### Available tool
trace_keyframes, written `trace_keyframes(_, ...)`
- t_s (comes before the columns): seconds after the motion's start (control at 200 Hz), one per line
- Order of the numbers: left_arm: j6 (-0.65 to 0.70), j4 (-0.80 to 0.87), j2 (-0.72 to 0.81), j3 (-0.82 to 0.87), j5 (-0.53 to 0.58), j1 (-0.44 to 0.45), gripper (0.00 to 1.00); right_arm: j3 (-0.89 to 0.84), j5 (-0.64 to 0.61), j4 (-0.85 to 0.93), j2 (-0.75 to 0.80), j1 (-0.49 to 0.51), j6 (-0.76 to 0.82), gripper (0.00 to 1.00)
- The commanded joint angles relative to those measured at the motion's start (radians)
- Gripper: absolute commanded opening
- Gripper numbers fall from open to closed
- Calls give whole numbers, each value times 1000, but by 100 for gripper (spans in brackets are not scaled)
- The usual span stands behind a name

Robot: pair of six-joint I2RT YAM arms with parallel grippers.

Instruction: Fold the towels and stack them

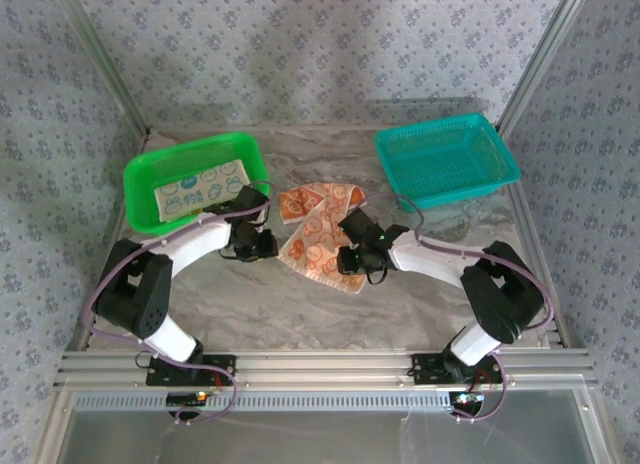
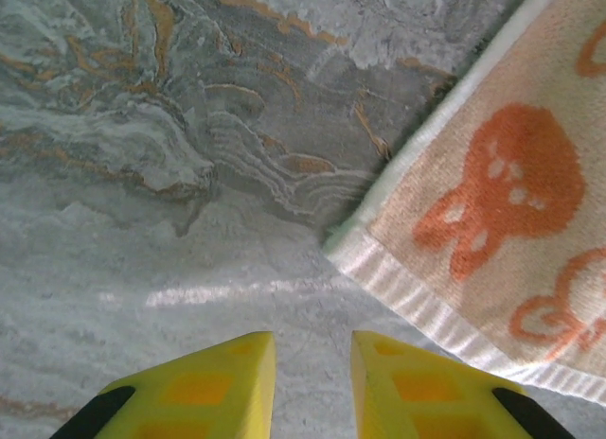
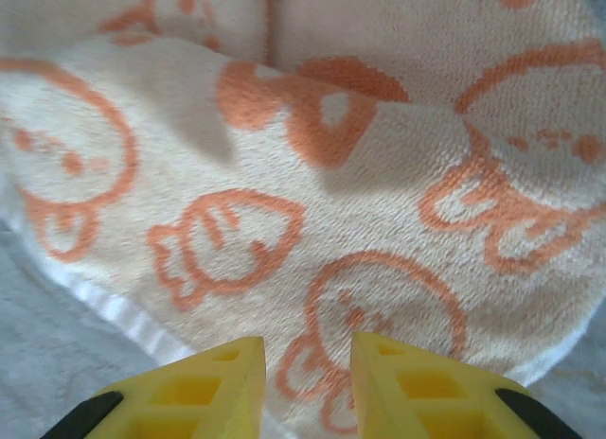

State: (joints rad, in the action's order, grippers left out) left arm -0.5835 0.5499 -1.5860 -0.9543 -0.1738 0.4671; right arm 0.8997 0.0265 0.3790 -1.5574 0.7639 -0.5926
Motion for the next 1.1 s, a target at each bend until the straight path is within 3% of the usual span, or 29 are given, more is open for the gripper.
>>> trace_keyframes(0.0,22,-54,-17,-27,-22,13,28,-17,-75,40,46,37,-71,32)
trace_keyframes(0.32,50,-53,-116,-70,68,79,32,-60,-118,29,79,95,-147,33)
trace_keyframes(0.615,39,-66,-126,-73,119,85,35,-88,-132,28,105,115,-180,34)
trace_keyframes(0.884,44,-77,-179,-88,116,113,38,-91,-147,39,115,124,-201,36)
trace_keyframes(1.094,29,-71,-188,-66,131,127,8,-116,-204,95,153,132,-363,41)
